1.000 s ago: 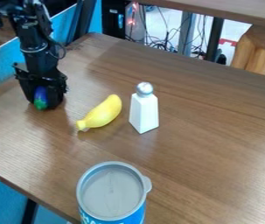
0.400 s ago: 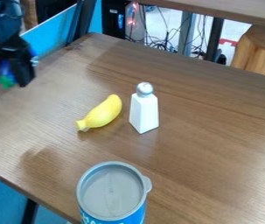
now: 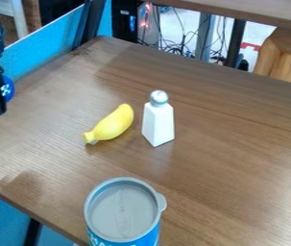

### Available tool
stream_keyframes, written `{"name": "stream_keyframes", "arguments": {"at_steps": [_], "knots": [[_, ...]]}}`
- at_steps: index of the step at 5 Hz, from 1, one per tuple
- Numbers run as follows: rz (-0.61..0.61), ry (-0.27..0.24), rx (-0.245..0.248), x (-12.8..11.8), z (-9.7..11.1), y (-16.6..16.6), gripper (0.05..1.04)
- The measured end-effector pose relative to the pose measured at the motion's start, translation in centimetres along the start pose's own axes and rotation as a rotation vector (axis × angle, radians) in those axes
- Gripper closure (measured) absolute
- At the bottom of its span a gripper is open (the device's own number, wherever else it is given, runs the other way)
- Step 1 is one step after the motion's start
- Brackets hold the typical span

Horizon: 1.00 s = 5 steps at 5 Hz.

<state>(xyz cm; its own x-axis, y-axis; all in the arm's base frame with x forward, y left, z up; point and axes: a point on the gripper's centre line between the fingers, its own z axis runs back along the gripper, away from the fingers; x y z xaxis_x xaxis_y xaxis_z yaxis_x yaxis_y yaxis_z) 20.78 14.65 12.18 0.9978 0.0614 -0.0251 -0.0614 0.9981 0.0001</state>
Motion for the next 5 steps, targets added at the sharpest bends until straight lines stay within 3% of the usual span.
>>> {"name": "stream_keyframes", "arguments": {"at_steps": [1,3,5], "knots": [[-0.028,-0.019,0.013,-0.6,-1.6,0.6,0.310],[-0.018,0.057,-0.057,-1.0,-6.4,2.4,0.310],[-0.010,0.076,-0.068,-1.9,-6.5,3.1,0.310]]}}
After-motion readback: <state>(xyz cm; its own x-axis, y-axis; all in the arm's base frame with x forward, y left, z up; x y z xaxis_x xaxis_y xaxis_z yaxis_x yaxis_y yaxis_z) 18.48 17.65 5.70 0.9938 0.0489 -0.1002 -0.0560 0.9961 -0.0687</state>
